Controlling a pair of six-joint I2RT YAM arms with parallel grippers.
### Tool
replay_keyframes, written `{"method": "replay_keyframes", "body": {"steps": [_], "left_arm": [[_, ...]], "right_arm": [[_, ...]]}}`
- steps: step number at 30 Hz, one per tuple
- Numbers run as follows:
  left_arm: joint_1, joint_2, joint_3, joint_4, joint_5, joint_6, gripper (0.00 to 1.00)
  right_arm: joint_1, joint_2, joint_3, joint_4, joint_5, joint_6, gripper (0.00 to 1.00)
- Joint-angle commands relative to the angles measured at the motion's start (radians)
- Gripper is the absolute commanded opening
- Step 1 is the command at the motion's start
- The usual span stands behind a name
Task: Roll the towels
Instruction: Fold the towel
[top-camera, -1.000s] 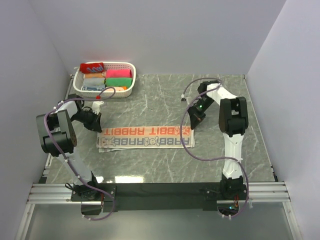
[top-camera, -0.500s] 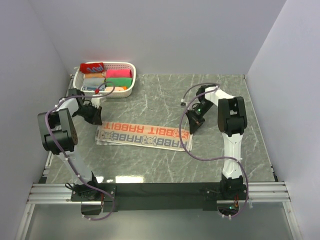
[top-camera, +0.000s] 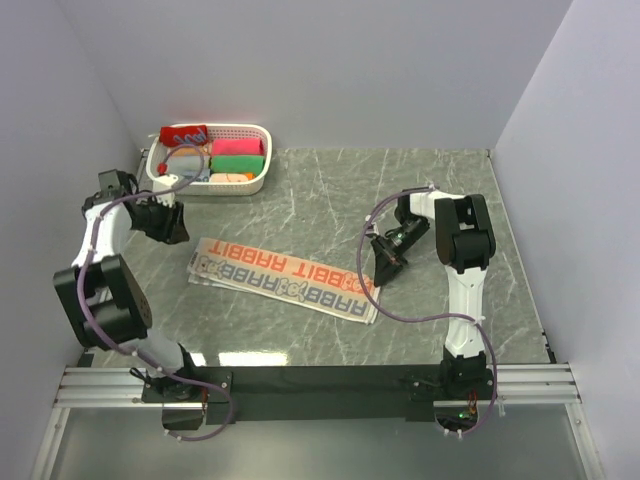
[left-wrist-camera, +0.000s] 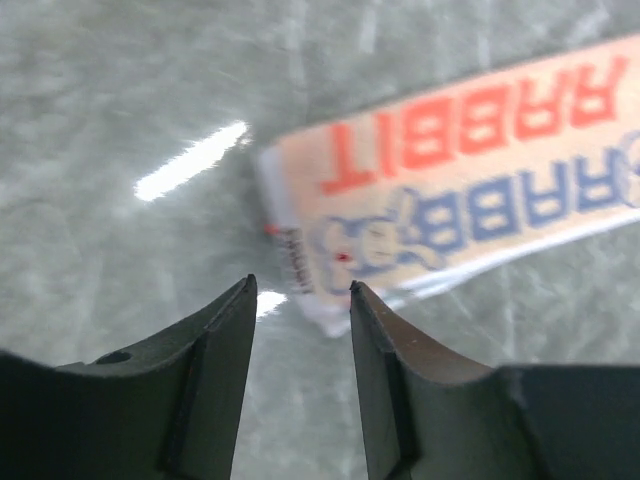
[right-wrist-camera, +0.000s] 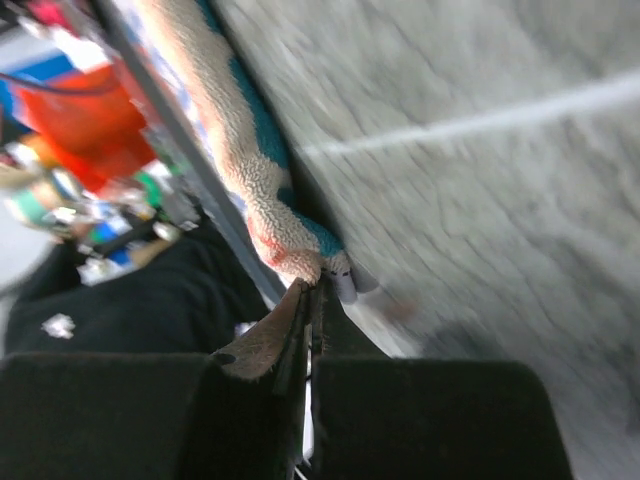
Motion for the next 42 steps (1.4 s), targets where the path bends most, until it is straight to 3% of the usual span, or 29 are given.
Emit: {"method": "replay_keyframes", "body": {"steps": [1, 11, 13, 17, 20, 23, 29, 42], "left_arm": [[-0.053, -0.04, -0.093, -0.052, -0.02, -0.026, 0.48], [-0.065, 0.081, -0.121, 0.012, -0.052, -0.247, 0.24], [-0.065, 0.099, -0.13, 0.041, -0.072, -0.263, 0.23], [-0.042, 0.121, -0.124, 0.021, -0.028, -0.289, 0.35], [-0.01, 0.105, -0.106, -0.04, 0.061, -0.228, 0.45], [0.007, 0.055, -0.126, -0.098, 0.061, -0.156, 0.5], [0.012, 0.038, -0.21, -0.049, 0.005, -0.162, 0.55], [0.012, 0.116, -0.204, 0.021, -0.075, -0.212, 0.57]], "right_arm": [[-0.004, -0.008, -0.031, 0.043, -0.145, 0.085, 0.0], [-0.001, -0.061, -0.166, 0.262, -0.134, 0.246, 0.0], [-0.001, -0.066, -0.186, 0.285, -0.112, 0.266, 0.0], [-0.004, -0.107, -0.22, 0.331, -0.054, 0.302, 0.0], [-0.003, -0.132, -0.233, 0.35, -0.051, 0.313, 0.0], [-0.003, -0.13, -0.235, 0.35, -0.057, 0.318, 0.0], [-0.003, -0.124, -0.23, 0.345, -0.061, 0.315, 0.0], [-0.003, -0.121, -0.223, 0.336, -0.055, 0.315, 0.0]]}}
